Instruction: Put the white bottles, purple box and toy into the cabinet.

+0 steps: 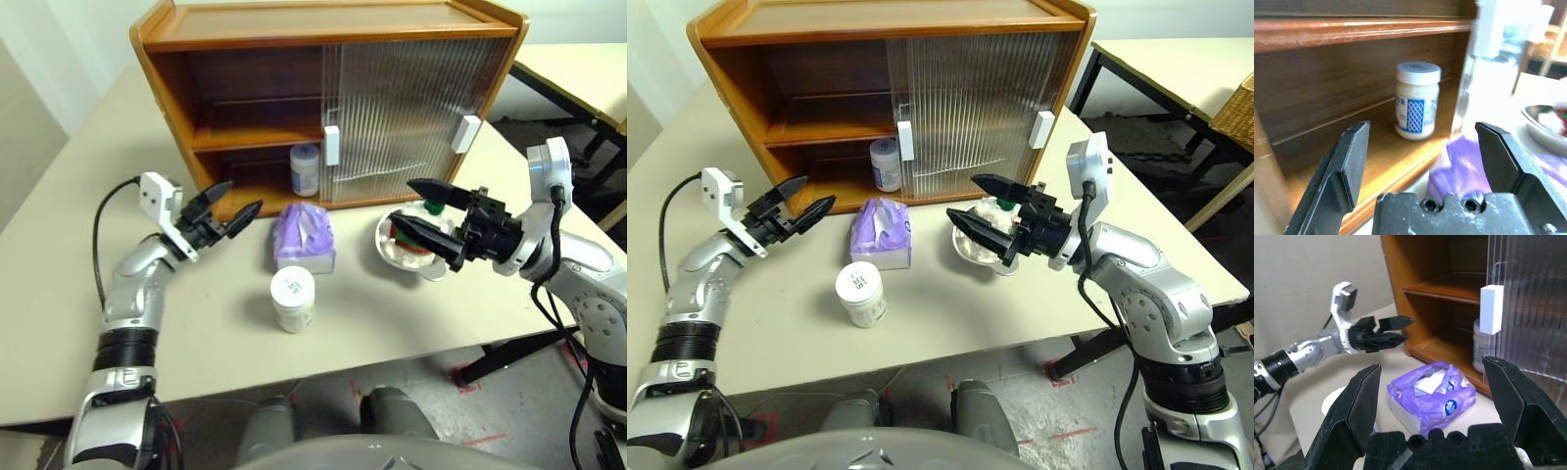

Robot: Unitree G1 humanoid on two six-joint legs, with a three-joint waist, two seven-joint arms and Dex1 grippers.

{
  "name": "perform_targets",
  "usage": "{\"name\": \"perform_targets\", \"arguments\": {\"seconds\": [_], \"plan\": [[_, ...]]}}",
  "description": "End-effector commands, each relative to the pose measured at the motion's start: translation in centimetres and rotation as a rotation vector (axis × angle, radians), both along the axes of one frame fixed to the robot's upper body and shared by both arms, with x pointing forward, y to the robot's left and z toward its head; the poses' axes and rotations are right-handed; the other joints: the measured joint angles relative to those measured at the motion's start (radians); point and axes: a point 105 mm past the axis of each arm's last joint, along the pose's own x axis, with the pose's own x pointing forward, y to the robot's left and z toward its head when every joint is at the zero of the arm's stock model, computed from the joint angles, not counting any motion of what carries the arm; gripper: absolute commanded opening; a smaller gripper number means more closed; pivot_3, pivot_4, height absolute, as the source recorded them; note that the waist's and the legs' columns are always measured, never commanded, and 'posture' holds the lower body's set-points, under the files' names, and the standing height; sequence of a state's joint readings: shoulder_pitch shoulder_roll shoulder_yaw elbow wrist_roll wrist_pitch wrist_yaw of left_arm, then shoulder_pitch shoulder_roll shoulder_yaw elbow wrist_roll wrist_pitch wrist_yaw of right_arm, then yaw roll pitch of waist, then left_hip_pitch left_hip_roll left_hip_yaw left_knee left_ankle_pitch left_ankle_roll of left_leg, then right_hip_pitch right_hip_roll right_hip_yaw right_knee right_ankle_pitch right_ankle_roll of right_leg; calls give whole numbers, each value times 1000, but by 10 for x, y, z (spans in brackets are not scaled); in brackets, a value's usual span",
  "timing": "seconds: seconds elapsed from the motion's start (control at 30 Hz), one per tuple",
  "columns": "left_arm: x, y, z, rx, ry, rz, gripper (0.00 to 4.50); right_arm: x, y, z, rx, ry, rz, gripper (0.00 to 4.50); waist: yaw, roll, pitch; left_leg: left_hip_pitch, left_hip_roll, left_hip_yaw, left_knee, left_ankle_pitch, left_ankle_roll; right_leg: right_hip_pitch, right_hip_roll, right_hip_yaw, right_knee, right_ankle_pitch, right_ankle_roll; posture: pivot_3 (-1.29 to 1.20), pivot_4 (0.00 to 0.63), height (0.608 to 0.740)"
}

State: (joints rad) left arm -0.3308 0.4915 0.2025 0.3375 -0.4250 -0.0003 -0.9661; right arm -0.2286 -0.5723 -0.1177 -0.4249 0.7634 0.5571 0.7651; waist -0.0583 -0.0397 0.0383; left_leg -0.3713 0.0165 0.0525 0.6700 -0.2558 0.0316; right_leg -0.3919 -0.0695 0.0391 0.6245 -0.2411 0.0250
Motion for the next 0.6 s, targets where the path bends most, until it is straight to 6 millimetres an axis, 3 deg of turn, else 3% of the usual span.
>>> {"name": "perform_targets", "arguments": {"seconds": [0.03, 0.23, 0.6], "plan": [[-19, 4, 0, 26, 8, -132, 4482, 1, 2, 1, -8, -8, 18, 4500, 4, 0, 0, 0, 0, 0, 0, 0, 0, 0, 0, 0, 0, 0, 0, -7, 0, 740], [-50, 11, -13, 116, 52, -310, 4482, 2, 4, 1, -12, -10, 34, 4500, 23, 1, 0, 0, 1, 0, -2, 0, 0, -1, -1, -2, 0, -2, -3, 9, 0, 740], [-95, -13, -49, 305, 151, -676, 4482, 3, 5, 1, -25, -12, 50, 4500, 25, 2, 1, -1, 1, 0, -5, 0, 0, -4, -5, -3, 0, -3, -5, 6, 0, 740]]}}
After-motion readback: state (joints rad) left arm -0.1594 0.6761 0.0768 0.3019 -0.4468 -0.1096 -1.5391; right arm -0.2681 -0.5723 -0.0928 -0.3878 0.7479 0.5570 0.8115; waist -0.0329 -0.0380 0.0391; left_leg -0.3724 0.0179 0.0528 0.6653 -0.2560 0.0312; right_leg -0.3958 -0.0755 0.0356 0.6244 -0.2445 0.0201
